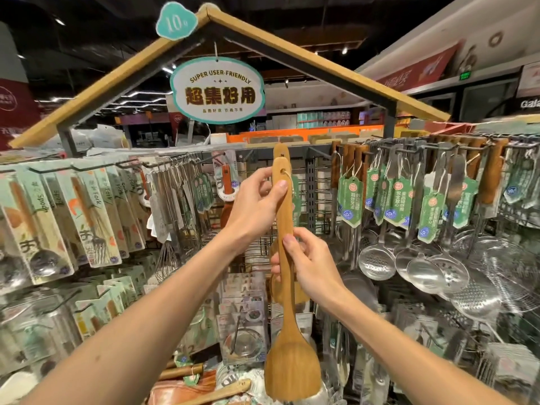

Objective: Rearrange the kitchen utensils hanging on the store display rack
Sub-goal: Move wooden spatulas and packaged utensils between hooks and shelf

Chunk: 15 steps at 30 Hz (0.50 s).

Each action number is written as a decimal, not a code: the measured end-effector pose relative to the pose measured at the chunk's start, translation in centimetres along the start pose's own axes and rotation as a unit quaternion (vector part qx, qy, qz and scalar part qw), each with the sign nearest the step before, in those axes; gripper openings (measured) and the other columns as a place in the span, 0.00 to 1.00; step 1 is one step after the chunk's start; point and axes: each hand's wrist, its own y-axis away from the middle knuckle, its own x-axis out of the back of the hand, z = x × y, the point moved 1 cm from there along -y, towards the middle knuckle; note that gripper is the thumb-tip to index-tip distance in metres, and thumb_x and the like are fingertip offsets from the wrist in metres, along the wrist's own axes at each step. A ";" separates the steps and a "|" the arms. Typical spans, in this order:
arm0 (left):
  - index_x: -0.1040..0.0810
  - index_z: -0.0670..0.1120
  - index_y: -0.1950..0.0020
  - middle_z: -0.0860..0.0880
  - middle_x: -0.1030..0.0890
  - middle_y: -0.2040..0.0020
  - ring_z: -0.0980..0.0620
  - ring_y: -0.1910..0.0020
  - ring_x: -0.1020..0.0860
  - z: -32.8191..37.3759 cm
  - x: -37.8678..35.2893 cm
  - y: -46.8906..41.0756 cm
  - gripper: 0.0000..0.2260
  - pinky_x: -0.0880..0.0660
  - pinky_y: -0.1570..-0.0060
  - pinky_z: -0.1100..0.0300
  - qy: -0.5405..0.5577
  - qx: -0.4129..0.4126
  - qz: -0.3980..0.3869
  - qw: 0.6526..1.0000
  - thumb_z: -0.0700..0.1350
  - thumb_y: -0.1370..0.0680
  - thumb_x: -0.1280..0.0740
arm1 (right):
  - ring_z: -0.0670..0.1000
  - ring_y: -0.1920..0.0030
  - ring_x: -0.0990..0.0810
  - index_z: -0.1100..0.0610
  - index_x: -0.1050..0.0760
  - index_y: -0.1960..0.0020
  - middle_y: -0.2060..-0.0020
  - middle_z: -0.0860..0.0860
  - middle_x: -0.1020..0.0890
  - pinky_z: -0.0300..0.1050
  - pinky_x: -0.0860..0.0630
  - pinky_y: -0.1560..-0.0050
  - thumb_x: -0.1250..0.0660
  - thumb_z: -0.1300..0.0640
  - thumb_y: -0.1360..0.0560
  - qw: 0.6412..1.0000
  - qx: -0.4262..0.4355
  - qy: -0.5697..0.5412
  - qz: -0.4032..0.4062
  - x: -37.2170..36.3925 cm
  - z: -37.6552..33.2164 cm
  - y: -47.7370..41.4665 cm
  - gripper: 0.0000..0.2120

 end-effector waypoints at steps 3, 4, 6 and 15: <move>0.26 0.44 0.31 0.49 0.14 0.53 0.54 0.57 0.15 0.2 -0.2 -1.1 0.15 0.18 0.52 0.54 0.002 0.005 0.014 1.000 0.46 0.17 0.36 | 0.53 0.66 0.17 0.52 0.25 0.48 0.64 0.55 0.17 0.59 0.18 0.60 0.42 0.55 0.16 1.000 0.010 0.009 0.011 0.2 -0.4 -0.8 0.08; 0.25 0.44 0.32 0.48 0.14 0.55 0.52 0.58 0.15 0.4 -0.4 -1.5 0.14 0.17 0.52 0.52 0.011 0.006 0.019 1.000 0.46 0.17 0.36 | 0.53 0.66 0.17 0.52 0.25 0.49 0.64 0.55 0.17 0.60 0.17 0.59 0.42 0.55 0.16 1.000 0.014 0.017 0.018 0.3 -0.6 -1.2 0.08; 0.24 0.43 0.35 0.46 0.14 0.56 0.50 0.58 0.15 0.8 -0.6 -2.1 0.13 0.17 0.53 0.51 0.031 0.012 0.029 0.999 0.46 0.18 0.35 | 0.53 0.66 0.17 0.52 0.25 0.49 0.64 0.55 0.16 0.63 0.18 0.57 0.42 0.54 0.16 0.999 0.021 0.027 0.028 0.4 -0.8 -2.0 0.08; 0.31 0.51 0.34 0.44 0.15 0.55 0.49 0.61 0.14 0.6 -0.5 -1.8 0.13 0.17 0.58 0.48 0.038 -0.004 0.067 0.997 0.45 0.18 0.35 | 0.52 0.67 0.17 0.55 0.25 0.44 0.64 0.54 0.16 0.56 0.17 0.60 0.41 0.52 0.17 0.998 0.033 0.059 0.018 0.4 -0.7 -2.0 0.09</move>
